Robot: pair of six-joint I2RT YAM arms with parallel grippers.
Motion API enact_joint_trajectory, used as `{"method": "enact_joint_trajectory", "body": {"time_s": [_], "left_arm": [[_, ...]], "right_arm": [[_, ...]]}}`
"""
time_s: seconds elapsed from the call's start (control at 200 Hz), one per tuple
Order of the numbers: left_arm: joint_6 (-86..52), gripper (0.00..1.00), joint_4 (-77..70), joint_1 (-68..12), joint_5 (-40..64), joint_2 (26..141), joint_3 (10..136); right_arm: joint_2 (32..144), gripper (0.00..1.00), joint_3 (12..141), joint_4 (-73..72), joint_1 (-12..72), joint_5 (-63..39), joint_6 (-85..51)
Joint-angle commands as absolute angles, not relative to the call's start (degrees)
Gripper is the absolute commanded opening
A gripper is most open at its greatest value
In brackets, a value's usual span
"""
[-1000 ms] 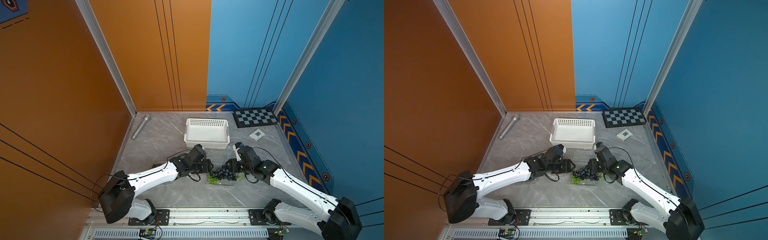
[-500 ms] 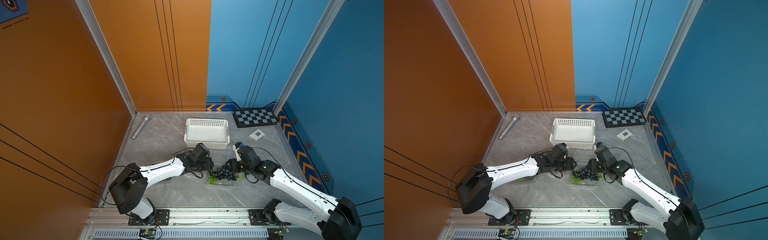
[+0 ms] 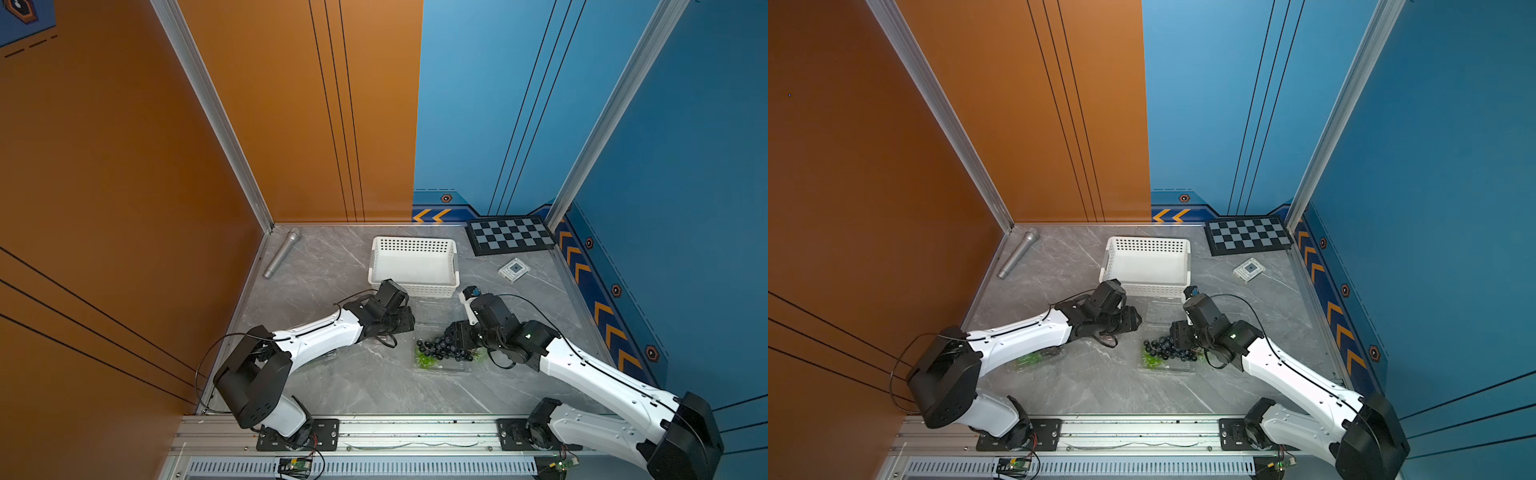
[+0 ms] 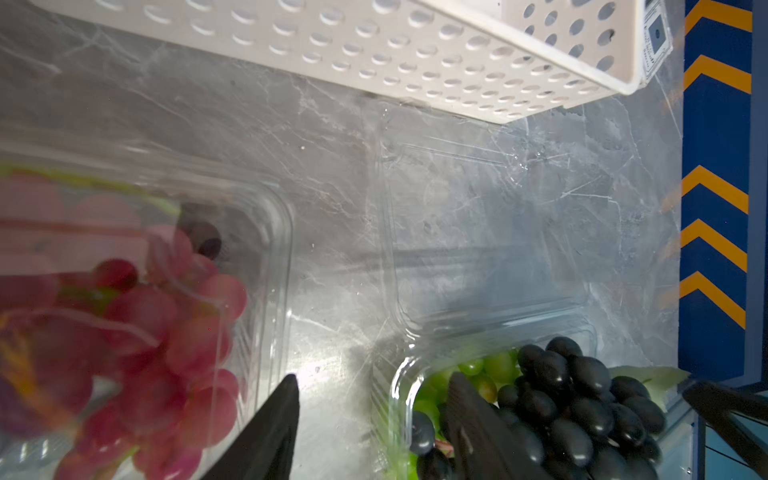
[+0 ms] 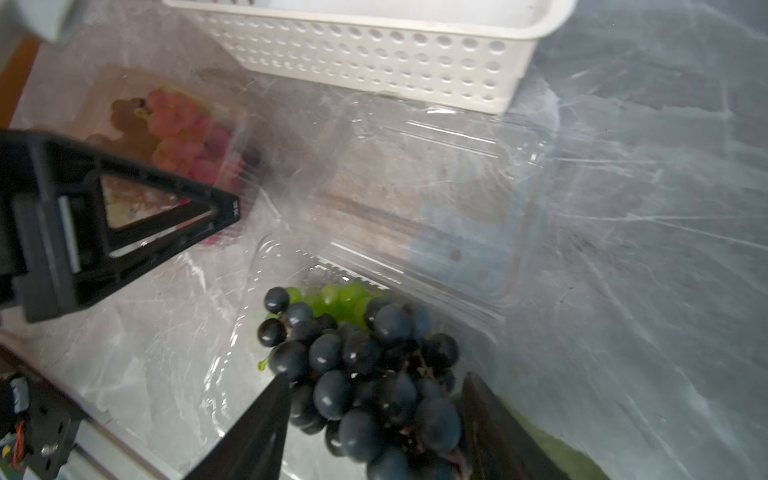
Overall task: Pack grapes into containers
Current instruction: Place the grape into the packing box.
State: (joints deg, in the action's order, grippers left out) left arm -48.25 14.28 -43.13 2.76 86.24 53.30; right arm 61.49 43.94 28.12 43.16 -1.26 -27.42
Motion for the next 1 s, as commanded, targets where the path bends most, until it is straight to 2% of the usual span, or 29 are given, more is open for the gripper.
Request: {"method": "enact_joint_trajectory", "body": {"time_s": [0.0,0.13,0.486,0.636,0.891,0.991], "left_arm": [[-47.1,0.59,16.0,-42.64,1.33,82.54,52.98],[-48.24,0.6,16.0,-42.28,1.41,79.32,52.8],[-50.18,0.61,15.43,-40.37,0.86,73.69,50.08],[-50.23,0.61,15.21,-39.15,1.45,72.93,49.25],[-50.3,0.61,15.07,-38.28,1.96,72.46,48.52],[-50.28,0.61,15.11,-38.03,2.19,72.31,48.47]], "right_arm": [[62.67,0.72,47.74,31.77,46.71,-0.07,-23.45],[67.52,0.75,49.65,33.04,50.07,2.45,-20.78],[77.74,0.73,50.55,33.22,50.79,7.2,-17.96],[79.83,0.61,50.87,33.22,51.22,6.5,-18.02],[82.32,0.21,52.53,33.22,51.69,7.48,-17.75],[81.34,0.15,53.17,33.22,51.77,7.88,-17.84]]}}
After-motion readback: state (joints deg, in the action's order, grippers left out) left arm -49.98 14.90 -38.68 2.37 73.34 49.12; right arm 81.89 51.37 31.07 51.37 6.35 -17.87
